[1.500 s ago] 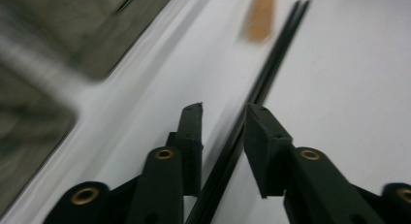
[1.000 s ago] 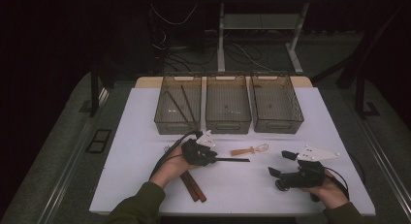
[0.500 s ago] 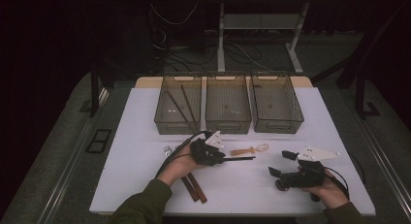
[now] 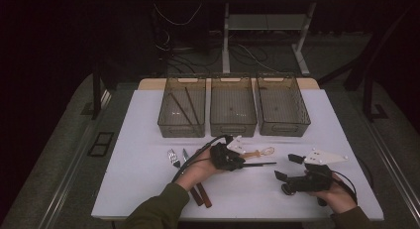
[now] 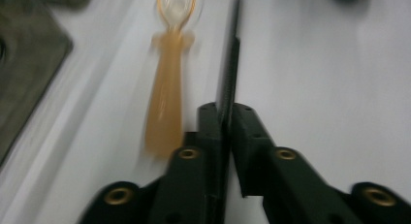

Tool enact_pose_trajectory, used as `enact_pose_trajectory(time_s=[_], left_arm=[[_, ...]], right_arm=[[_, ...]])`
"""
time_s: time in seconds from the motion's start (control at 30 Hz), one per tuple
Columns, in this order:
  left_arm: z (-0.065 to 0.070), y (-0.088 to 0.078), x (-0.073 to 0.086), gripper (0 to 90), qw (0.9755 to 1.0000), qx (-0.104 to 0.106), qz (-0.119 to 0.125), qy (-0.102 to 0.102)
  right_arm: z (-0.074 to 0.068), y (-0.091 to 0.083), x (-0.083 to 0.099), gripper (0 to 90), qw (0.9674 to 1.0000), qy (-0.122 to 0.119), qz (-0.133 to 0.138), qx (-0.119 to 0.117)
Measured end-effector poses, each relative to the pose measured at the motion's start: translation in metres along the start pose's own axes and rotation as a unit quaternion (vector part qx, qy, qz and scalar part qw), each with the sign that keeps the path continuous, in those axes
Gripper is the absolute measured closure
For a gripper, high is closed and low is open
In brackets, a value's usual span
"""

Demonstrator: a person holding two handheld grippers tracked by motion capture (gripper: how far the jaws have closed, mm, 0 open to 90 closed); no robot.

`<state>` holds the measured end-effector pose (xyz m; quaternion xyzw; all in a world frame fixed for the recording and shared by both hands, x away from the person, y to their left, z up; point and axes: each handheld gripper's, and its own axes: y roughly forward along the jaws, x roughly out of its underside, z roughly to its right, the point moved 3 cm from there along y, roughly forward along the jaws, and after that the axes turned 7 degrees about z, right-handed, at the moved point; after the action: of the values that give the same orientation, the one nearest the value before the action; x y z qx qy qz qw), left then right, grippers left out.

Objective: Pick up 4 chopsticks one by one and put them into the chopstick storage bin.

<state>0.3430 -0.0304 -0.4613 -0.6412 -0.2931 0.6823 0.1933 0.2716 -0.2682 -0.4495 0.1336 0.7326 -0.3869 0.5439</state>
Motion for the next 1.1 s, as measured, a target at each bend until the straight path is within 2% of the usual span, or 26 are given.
enact_pose_trajectory(time_s=[0.13,0.23,0.43,0.6,0.73,0.8,0.87,1.0,1.1], left_arm=[[0.002,0.007,-0.001,84.4,0.9999,-0.007,-0.008,0.010],[0.001,0.008,0.000,84.0,1.0000,-0.005,-0.005,0.003],[0.001,0.007,0.001,81.3,1.0000,-0.005,-0.005,0.004],[0.001,0.002,0.002,66.6,0.9999,-0.008,0.005,-0.009],[0.002,-0.016,0.007,60.8,0.9997,-0.011,0.011,-0.018],[0.002,-0.030,0.013,60.4,0.9993,-0.021,0.013,-0.027],[-0.001,-0.043,0.019,62.1,0.9991,-0.030,0.009,-0.027],[-0.006,-0.070,0.041,70.1,0.9979,-0.047,0.005,-0.045],[-0.010,-0.082,0.055,73.1,0.9976,-0.048,-0.002,-0.050]], right_arm=[[0.000,0.000,0.000,18.7,1.0000,0.000,0.002,0.000],[0.000,-0.001,0.000,18.7,1.0000,0.000,0.001,0.000],[0.000,0.000,0.000,18.7,1.0000,-0.001,0.001,-0.001],[0.000,0.000,0.000,18.7,1.0000,-0.001,0.002,0.000],[0.000,-0.001,-0.001,18.7,1.0000,-0.001,0.003,-0.001],[0.000,-0.001,-0.001,18.7,1.0000,-0.001,0.003,-0.001],[0.000,-0.001,-0.001,18.7,1.0000,-0.001,0.003,-0.001],[-0.001,-0.001,-0.001,18.7,1.0000,-0.001,0.002,0.000],[-0.001,0.000,0.000,18.7,1.0000,-0.002,0.001,-0.001]])
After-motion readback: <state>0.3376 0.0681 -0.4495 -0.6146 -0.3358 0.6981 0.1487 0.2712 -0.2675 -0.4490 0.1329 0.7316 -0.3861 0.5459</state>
